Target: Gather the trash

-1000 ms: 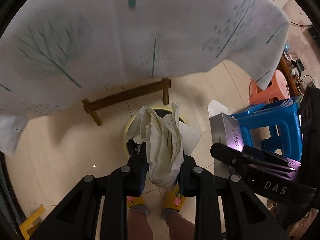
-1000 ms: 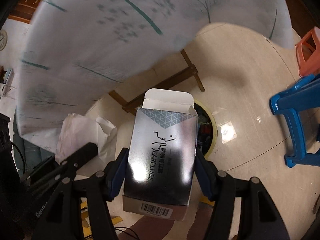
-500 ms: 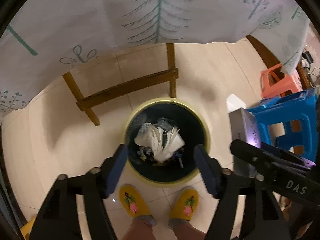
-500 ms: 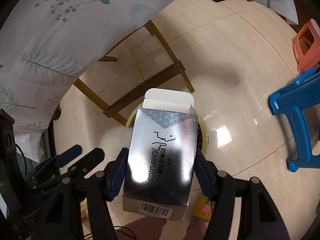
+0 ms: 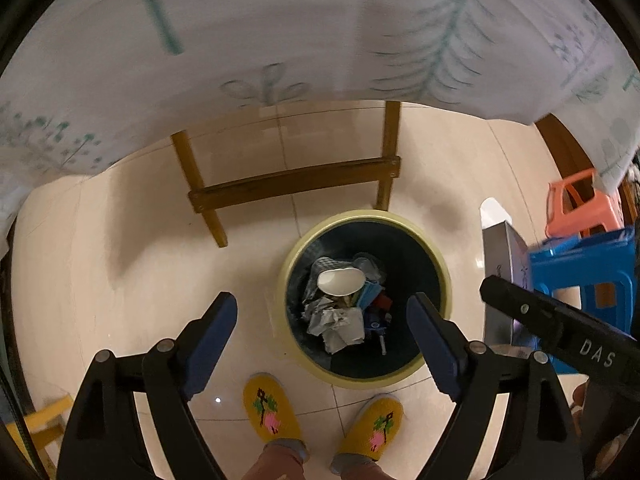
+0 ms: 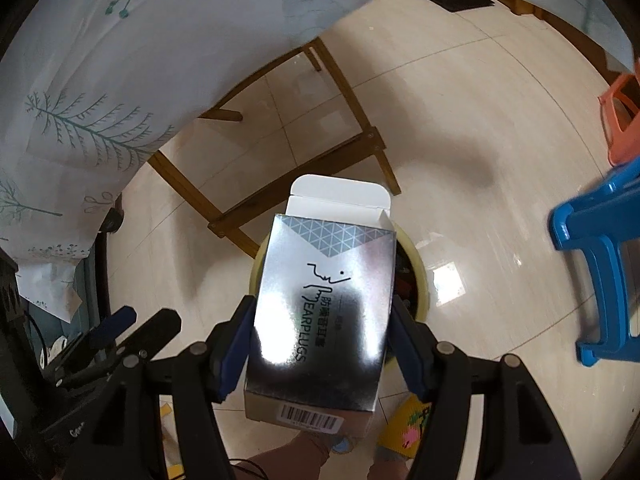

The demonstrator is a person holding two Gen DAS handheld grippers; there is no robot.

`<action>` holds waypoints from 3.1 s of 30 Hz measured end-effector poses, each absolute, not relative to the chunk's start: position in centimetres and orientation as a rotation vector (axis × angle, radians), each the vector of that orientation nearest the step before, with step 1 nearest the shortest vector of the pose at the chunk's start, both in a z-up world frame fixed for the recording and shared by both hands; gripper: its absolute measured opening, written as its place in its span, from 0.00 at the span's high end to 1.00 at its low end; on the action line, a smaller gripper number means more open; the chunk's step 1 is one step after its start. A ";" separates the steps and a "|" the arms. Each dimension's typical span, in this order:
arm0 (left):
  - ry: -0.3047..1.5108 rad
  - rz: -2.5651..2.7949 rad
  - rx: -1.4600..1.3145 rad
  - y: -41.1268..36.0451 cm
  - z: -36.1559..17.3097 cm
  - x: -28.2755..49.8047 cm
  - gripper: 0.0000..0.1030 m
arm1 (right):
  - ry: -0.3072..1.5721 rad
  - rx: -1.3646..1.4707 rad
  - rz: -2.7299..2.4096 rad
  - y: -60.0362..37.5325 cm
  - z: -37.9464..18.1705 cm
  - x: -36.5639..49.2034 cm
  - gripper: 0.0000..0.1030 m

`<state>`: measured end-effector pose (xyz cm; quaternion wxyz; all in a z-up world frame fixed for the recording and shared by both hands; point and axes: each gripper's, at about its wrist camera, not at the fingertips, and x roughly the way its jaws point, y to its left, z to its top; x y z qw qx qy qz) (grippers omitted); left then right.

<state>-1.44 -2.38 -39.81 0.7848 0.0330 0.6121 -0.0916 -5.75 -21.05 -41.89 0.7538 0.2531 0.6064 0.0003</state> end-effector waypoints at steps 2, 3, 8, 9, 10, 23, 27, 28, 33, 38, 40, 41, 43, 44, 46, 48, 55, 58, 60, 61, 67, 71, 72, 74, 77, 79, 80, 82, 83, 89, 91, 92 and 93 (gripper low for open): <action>1.318 -0.177 0.057 -1.6 -39.7 -1.6 0.17 | 1.318 0.540 0.016 -20.7 -41.8 -5.3 0.37; 1.315 -0.167 0.052 -1.2 -39.5 -1.7 0.17 | 1.316 0.533 0.023 -20.5 -41.7 -5.1 0.35; 1.310 -0.132 0.033 -0.1 -38.9 -2.0 0.17 | 1.313 0.507 0.049 -19.6 -41.3 -4.2 0.34; 1.308 -0.125 0.030 0.1 -38.8 -2.1 0.17 | 1.308 0.496 0.054 -19.4 -41.2 -4.2 0.33; 1.306 -0.120 0.028 0.2 -38.6 -2.1 0.17 | 1.305 0.490 0.056 -19.3 -41.1 -4.2 0.32; 1.240 -0.090 0.025 0.4 -35.0 -2.0 0.17 | 1.228 0.448 0.069 -18.7 -37.7 -4.5 0.22; 1.221 -0.083 0.018 0.5 -32.9 -2.2 0.17 | 1.202 0.431 0.063 -18.4 -35.9 -4.7 0.22; 1.217 -0.082 0.016 0.6 -32.3 -2.2 0.17 | 1.197 0.426 0.062 -18.3 -35.4 -4.7 0.22; 1.189 -0.080 0.013 1.0 -28.5 -2.4 0.17 | 1.164 0.400 0.066 -18.0 -31.6 -5.1 0.22; 1.153 -0.077 0.047 0.9 -23.8 -2.3 0.17 | 1.117 0.389 0.057 -18.1 -27.0 -5.3 0.22; 1.136 -0.078 0.052 0.8 -21.7 -2.2 0.17 | 1.107 0.397 0.055 -18.2 -25.2 -5.2 0.22; 1.128 -0.078 0.054 0.7 -20.7 -2.1 0.17 | 1.100 0.400 0.054 -18.3 -24.2 -5.1 0.22; 1.111 -0.081 0.058 0.6 -18.6 -1.9 0.17 | 1.083 0.394 0.055 -18.4 -21.9 -4.9 0.22; 1.102 -0.081 0.060 0.5 -17.5 -1.8 0.17 | 1.077 0.388 0.056 -18.3 -20.9 -4.8 0.22; 1.082 -0.080 0.061 0.4 -15.6 -1.6 0.17 | 1.064 0.377 0.064 -18.2 -18.7 -4.5 0.22; 1.063 -0.078 0.056 0.4 -13.6 -1.4 0.17 | 1.054 0.362 0.074 -18.1 -16.8 -4.2 0.22; 1.032 -0.075 0.047 0.2 -8.2 -1.1 0.17 | 1.012 0.289 0.110 -17.3 -10.1 -3.3 0.22; 1.012 -0.065 0.040 0.0 -5.8 -1.0 0.17 | 0.998 0.270 0.124 -17.1 -7.7 -2.9 0.22; 1.002 -0.054 0.038 0.0 -4.9 -1.0 0.17 | 0.993 0.251 0.120 -17.0 -6.4 -2.7 0.22; 0.998 -0.051 0.034 0.0 -4.2 -1.0 0.17 | 0.991 0.247 0.118 -16.9 -6.0 -2.6 0.22; 0.989 -0.038 0.016 -0.2 -2.2 -0.4 0.17 | 0.972 0.220 0.109 -16.8 -3.5 -1.9 0.22; 0.972 -0.024 0.006 -0.2 -1.2 0.0 0.17 | 0.966 0.225 0.118 -16.8 -2.3 -1.6 0.22; 0.967 -0.020 -0.001 -0.2 -1.0 0.1 0.17 | 0.964 0.223 0.123 -16.8 -2.0 -1.6 0.22; 0.960 -0.011 -0.007 -0.1 -0.6 0.2 0.17 | 0.957 0.212 0.133 -16.7 -1.6 -1.4 0.22; 0.955 -0.002 -0.014 -0.2 -0.3 0.5 0.17 | 0.948 0.201 0.143 -16.5 -1.0 -1.2 0.22; 0.947 0.001 -0.014 -0.3 0.0 0.6 0.17 | 0.935 0.193 0.146 -16.6 -0.6 -1.1 0.22; 0.940 0.004 -0.013 -0.4 0.1 0.6 0.17 | 0.928 0.190 0.146 -16.7 -0.4 -1.0 0.22; 0.931 0.009 -0.013 -0.5 0.4 0.5 0.17 | 0.924 0.189 0.148 -16.8 -0.2 -0.9 0.22; 0.928 0.010 -0.013 -0.6 0.5 0.5 0.17 | 0.922 0.189 0.149 -16.9 -0.2 -0.9 0.22; 0.913 0.016 -0.014 -1.0 0.9 0.7 0.17 | 0.905 0.181 0.152 -17.2 0.4 -0.8 0.22; 0.909 0.018 -0.010 -1.1 0.9 0.7 0.17 | 0.903 0.182 0.152 -17.3 0.4 -0.8 0.22; 0.907 0.019 -0.008 -1.2 1.0 0.7 0.17 | 0.904 0.182 0.152 -17.3 0.5 -0.8 0.22; 0.904 0.020 -0.006 -1.2 1.0 0.7 0.17 | 0.904 0.182 0.152 -17.3 0.5 -0.8 0.22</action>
